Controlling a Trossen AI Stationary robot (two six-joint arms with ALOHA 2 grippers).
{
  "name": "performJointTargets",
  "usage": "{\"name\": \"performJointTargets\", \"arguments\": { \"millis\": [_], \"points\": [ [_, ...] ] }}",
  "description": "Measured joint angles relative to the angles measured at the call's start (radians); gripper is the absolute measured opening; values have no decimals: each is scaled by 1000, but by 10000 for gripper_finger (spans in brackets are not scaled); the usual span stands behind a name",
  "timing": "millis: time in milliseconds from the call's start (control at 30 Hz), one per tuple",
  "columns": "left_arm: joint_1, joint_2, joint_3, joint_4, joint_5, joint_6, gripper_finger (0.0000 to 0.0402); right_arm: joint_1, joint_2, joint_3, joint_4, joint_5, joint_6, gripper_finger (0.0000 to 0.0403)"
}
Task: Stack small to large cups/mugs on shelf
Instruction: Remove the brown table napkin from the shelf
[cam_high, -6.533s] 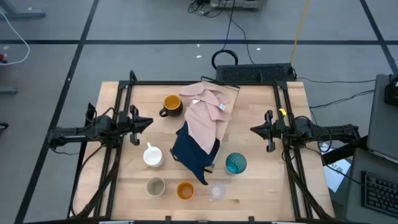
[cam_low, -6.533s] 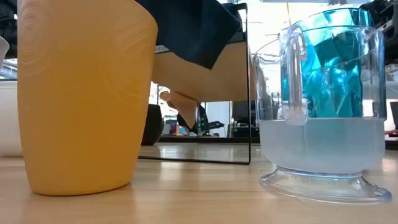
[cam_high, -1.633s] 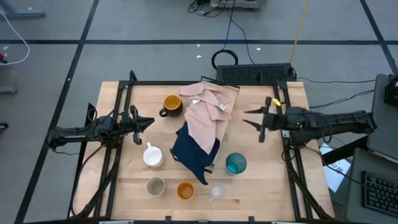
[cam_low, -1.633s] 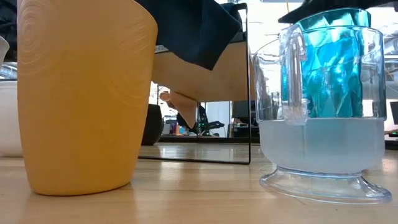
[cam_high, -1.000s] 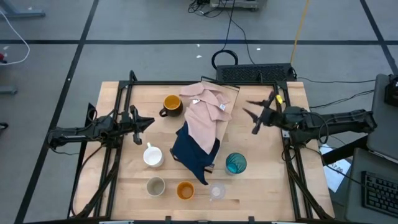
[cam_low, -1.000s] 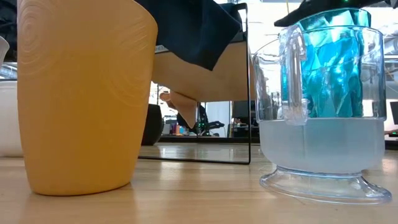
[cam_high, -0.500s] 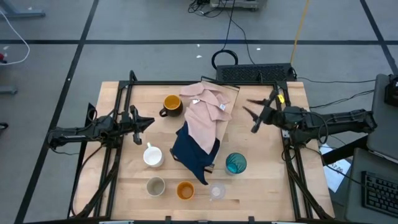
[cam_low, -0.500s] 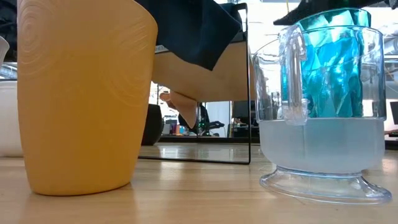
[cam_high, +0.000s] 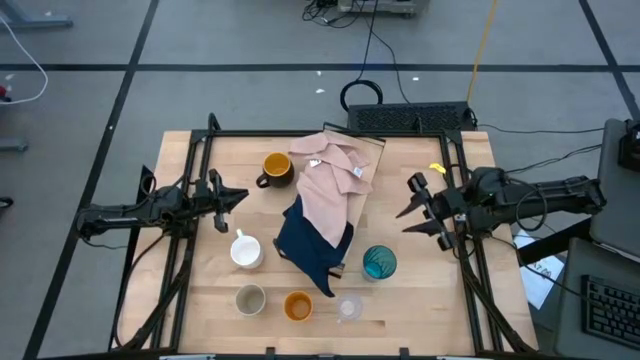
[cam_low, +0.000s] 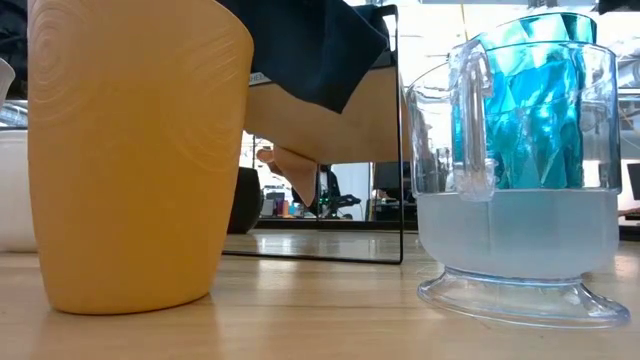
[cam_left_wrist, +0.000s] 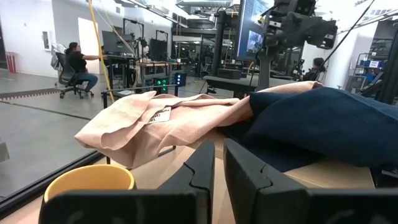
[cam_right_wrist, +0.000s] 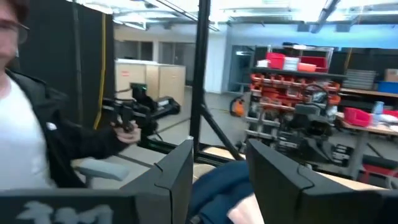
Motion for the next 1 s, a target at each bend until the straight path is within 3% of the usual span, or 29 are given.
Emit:
{"name": "performJointTargets", "arguments": {
  "millis": [167, 400, 633, 800, 1000],
  "points": [
    [0, 0, 0, 0, 0, 0, 37, -1, 5, -16, -9, 29, -45, 141],
    [0, 0, 0, -1, 0, 7, 37, -10, 106, -44, -21, 399, -183, 141],
    [0, 0, 0, -2, 0, 11, 37, -53, 300, -12, 30, 446, -265, 141],
    [0, 0, 0, -4, 0, 11, 37, -56, 431, 90, -49, 600, -361, 141],
    [0, 0, 0, -18, 0, 11, 37, -56, 556, 210, -198, 635, -378, 141]
  ]
}}
